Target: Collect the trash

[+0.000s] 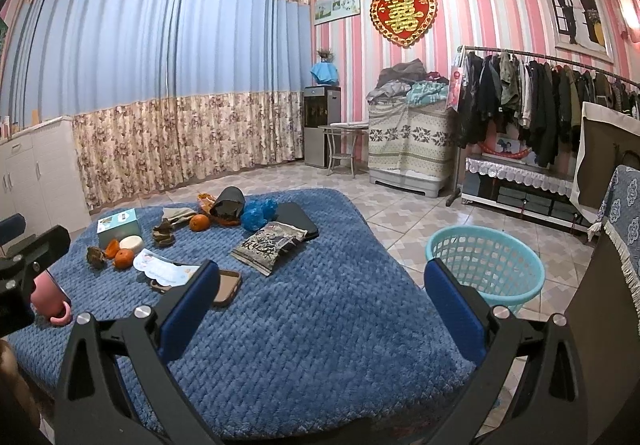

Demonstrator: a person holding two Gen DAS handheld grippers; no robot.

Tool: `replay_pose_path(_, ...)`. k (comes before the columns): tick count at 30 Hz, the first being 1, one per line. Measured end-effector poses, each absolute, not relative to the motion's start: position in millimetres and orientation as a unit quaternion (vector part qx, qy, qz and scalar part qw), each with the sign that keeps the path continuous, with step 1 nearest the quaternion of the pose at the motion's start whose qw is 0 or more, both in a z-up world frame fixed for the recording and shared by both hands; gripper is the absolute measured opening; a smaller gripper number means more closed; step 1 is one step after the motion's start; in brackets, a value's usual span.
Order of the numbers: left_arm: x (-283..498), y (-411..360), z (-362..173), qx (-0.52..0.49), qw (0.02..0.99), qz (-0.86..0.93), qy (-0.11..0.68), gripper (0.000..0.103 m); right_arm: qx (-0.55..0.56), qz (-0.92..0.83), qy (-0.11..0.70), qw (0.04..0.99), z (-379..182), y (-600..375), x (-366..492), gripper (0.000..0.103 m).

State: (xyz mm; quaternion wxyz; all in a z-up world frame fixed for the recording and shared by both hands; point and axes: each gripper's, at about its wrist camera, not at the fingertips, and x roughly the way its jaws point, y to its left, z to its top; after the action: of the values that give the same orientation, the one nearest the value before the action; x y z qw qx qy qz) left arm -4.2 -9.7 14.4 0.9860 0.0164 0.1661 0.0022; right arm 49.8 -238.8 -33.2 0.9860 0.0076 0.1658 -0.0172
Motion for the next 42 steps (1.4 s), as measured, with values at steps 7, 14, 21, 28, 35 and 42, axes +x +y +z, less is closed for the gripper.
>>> replay_pose_path(7, -8, -3, 6, 0.013, 0.986, 0.002, 0.165, 0.098, 0.007, -0.017, 0.165, 0.986, -34, -239, 50, 0.1)
replay_pose_path(14, -7, -2, 5, 0.013, 0.986, 0.002, 0.165, 0.098, 0.008, -0.017, 0.165, 0.986, -34, -239, 50, 0.1)
replay_pose_path(21, -7, -1, 4, 0.012, 0.986, 0.002, 0.165, 0.098, 0.008, -0.017, 0.165, 0.986, -34, -238, 50, 0.1)
replay_pose_path(28, -6, 0, 5, 0.01, 0.986, 0.003, 0.166, 0.098, 0.008, -0.016, 0.165, 0.986, -34, -238, 49, 0.1)
replay_pose_path(35, -6, 0, 5, 0.011, 0.986, 0.004, 0.165, 0.098, 0.008, -0.017, 0.165, 0.986, -34, -240, 50, 0.099)
replay_pose_path(42, -6, 0, 5, 0.011, 0.986, 0.004, 0.165, 0.098, 0.008, -0.016, 0.166, 0.986, -34, -240, 50, 0.1)
